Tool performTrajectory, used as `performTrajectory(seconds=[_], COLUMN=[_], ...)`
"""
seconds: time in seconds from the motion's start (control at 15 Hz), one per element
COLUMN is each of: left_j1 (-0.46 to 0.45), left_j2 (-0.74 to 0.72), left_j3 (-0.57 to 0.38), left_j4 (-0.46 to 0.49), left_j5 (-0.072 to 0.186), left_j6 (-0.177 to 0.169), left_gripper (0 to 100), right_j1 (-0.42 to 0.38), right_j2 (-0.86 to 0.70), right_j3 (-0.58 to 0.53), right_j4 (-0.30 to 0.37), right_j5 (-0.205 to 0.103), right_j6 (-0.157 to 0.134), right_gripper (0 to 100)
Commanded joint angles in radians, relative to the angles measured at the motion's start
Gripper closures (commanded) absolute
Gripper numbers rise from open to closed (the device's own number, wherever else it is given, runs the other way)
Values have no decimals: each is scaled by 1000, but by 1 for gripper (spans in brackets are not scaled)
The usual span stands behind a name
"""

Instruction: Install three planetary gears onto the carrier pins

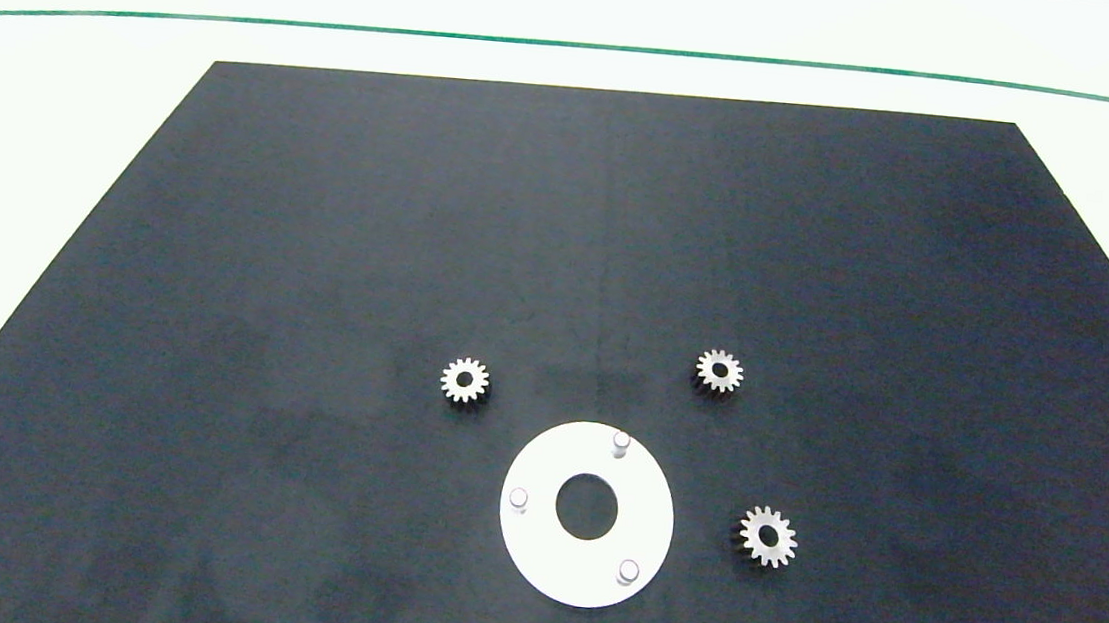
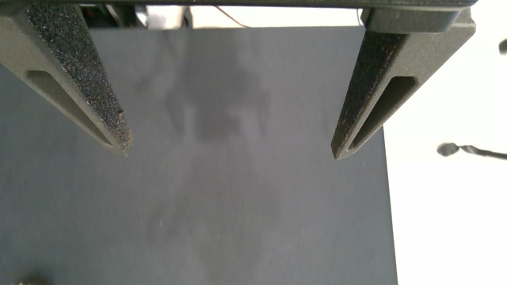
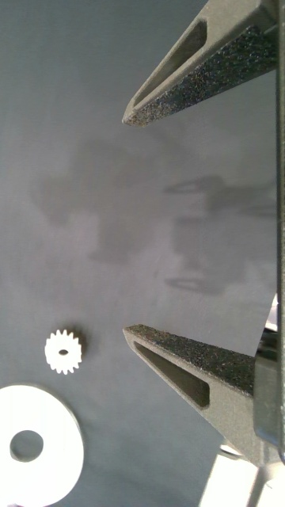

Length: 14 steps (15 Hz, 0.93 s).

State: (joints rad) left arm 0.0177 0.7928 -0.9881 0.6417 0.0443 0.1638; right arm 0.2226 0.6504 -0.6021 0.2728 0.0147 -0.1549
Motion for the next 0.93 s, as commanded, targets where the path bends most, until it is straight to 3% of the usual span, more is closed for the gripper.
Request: performTrajectory(seconds=[0.07,0.13,0.27,0.47,0.53,0.6,0.73,0.93], left_j1=[7,4,5,50,58,58,54,53], left_j2=[253,258,258,244,244,243,226,217], left_j3=[-184,-193,-199,-228,-228,-228,-228,-228], left_j4=[92,144,161,164,164,164,164,176], left_j5=[8,8,8,8,8,8,8,8], left_j6=[-23,-21,-23,-23,-23,-21,-20,-20], left_gripper=[0,0,0,0,0,0,0,0], right_j1=[162,219,268,348,374,391,428,436], right_j2=[258,321,414,560,614,649,715,805], right_j3=[-107,-137,-199,-286,-303,-318,-364,-393], right_j4=[6,6,6,9,9,23,92,105], right_j5=[-1,-9,-10,-12,-30,-56,-84,-101], right_j6=[-25,-26,-29,-66,-98,-110,-109,-110], right_gripper=[0,0,0,0,0,0,0,0])
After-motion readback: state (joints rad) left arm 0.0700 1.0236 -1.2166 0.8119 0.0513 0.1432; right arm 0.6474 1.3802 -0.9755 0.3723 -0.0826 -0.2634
